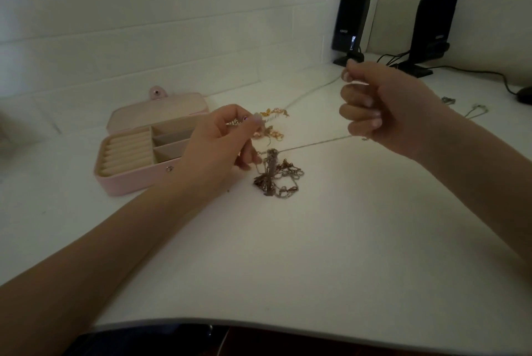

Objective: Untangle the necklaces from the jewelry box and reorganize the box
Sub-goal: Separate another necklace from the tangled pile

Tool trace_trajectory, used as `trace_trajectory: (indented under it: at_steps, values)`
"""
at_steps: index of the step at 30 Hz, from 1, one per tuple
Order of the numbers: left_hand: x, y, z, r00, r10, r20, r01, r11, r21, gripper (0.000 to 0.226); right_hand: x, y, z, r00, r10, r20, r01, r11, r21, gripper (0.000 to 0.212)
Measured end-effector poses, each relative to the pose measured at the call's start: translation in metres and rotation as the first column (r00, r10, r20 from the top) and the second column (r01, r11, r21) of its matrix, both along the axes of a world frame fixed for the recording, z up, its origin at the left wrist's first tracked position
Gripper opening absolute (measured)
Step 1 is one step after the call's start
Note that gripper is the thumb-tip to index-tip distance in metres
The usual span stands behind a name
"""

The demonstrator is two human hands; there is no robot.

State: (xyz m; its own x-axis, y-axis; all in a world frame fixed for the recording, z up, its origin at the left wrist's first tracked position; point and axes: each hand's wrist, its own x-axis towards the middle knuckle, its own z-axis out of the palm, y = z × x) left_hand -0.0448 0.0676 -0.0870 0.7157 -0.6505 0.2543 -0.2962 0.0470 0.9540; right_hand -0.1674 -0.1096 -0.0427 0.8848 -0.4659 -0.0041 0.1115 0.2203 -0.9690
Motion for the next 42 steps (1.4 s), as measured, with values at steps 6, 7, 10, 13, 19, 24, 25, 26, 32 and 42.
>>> trace_trajectory:
  at_steps: [6,7,10,13,19,24,25,26,32,42]
  values:
    - [0.002,0.005,0.011,0.995,0.097,0.036,-0.092,0.988,-0.121,0.021,0.003,-0.003,-0.010,0.931,-0.109,-0.348,-0.156,0.742,-0.651,0.026]
    - [0.004,0.007,0.014,0.996,0.091,0.005,-0.090,0.986,-0.139,0.021,0.004,-0.004,-0.013,0.914,-0.162,-0.373,-0.165,0.689,-0.706,0.025]
    - [0.008,0.009,0.016,0.989,0.031,-0.146,-0.060,0.979,-0.194,0.022,0.006,-0.006,-0.018,0.874,-0.230,-0.427,-0.221,0.593,-0.774,0.025]
    - [0.009,0.010,0.018,0.964,-0.079,-0.256,0.025,0.978,-0.208,0.021,0.005,-0.006,-0.019,0.874,-0.201,-0.442,-0.258,0.579,-0.773,0.027]
    - [0.011,0.013,0.028,0.879,-0.235,-0.416,0.133,0.957,-0.259,0.029,0.006,-0.009,-0.017,0.902,-0.185,-0.390,-0.225,0.568,-0.791,0.027]
    - [0.009,0.012,0.024,0.914,-0.237,-0.328,0.179,0.964,-0.196,0.025,0.003,-0.011,-0.018,0.900,-0.148,-0.410,-0.304,0.461,-0.833,0.016]
    - [0.007,0.011,0.022,0.940,-0.217,-0.264,0.180,0.971,-0.157,0.022,0.004,-0.009,-0.019,0.925,-0.153,-0.347,-0.255,0.427,-0.867,0.012]
    - [0.004,0.010,0.020,0.960,-0.201,-0.195,0.180,0.977,-0.118,0.019,0.004,-0.006,-0.020,0.953,-0.134,-0.271,-0.193,0.422,-0.886,0.012]
    - [-0.003,0.006,0.010,0.981,-0.194,-0.027,0.193,0.980,-0.037,0.019,0.006,0.031,-0.021,0.965,0.258,-0.051,-0.238,0.771,-0.592,0.037]
    - [0.000,0.002,0.008,0.994,-0.101,-0.047,0.100,0.995,-0.019,0.035,0.005,0.026,-0.017,0.990,0.025,0.138,0.052,0.847,-0.530,0.012]
